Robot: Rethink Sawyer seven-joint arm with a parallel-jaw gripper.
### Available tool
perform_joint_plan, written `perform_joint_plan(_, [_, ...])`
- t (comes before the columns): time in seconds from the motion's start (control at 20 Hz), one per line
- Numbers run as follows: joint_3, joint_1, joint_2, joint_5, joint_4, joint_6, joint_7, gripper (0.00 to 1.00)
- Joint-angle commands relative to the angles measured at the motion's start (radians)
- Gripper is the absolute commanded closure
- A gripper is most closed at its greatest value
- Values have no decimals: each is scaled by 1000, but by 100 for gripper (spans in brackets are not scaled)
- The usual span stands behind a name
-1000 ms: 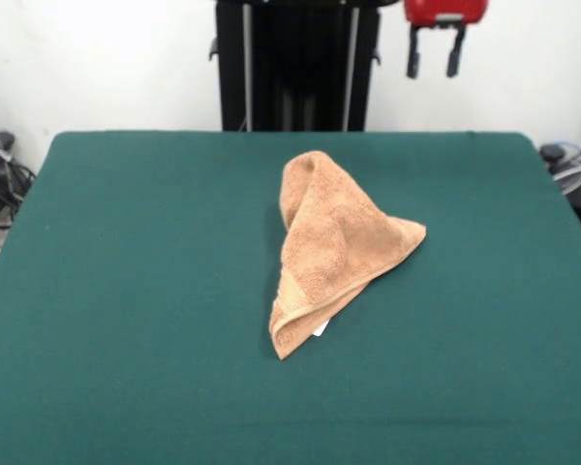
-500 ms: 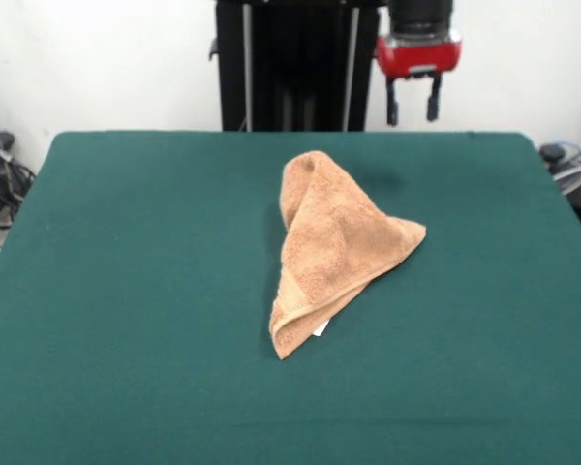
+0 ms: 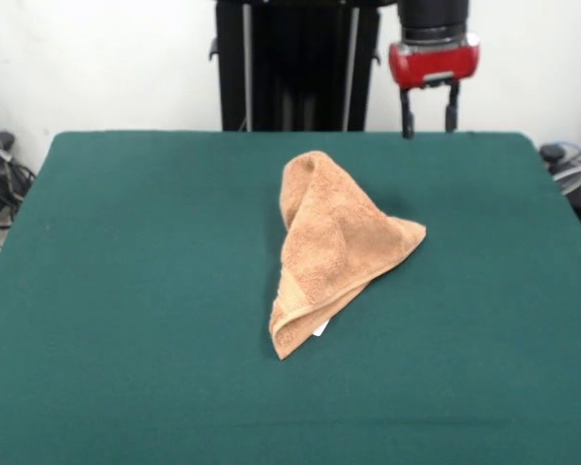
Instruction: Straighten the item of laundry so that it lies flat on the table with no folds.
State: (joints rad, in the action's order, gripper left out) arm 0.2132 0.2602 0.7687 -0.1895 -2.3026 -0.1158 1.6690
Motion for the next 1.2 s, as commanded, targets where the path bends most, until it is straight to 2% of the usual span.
perform_joint_plan(0.05, [198,90,159,60,156,397,-15,0])
perform_joint_plan(0.3, [273,148,210,65,176,504,-31,0])
perform_joint_plan(0.5, [258,124,276,46,188,540,-2,0])
perform_joint_plan(0.6, [229,97,294,-5,209,537,1,0])
perform_joint_plan(0.65, [216,85,300,-65,229,508,-23,0])
perform_joint_plan(0.9, [124,44,221,-266,302,354,-21,0])
perform_joint_plan(1.2, [91,44,149,-416,400,299,-12,0])
